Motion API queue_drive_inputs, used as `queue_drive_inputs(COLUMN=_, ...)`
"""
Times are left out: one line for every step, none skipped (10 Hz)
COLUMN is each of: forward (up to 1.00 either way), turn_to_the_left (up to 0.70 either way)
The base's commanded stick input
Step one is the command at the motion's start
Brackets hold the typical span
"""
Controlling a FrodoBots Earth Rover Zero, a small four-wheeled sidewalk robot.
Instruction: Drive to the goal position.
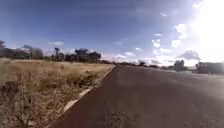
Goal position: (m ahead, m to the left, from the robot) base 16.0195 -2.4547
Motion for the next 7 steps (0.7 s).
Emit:
queue_drive_inputs(forward=0.5, turn_to_the_left=-0.4)
queue_drive_inputs(forward=0.5, turn_to_the_left=-0.31)
queue_drive_inputs(forward=0.5, turn_to_the_left=-0.21)
queue_drive_inputs(forward=0.5, turn_to_the_left=-0.12)
queue_drive_inputs(forward=0.5, turn_to_the_left=-0.02)
queue_drive_inputs(forward=0.5, turn_to_the_left=0.0)
queue_drive_inputs(forward=0.5, turn_to_the_left=0.0)
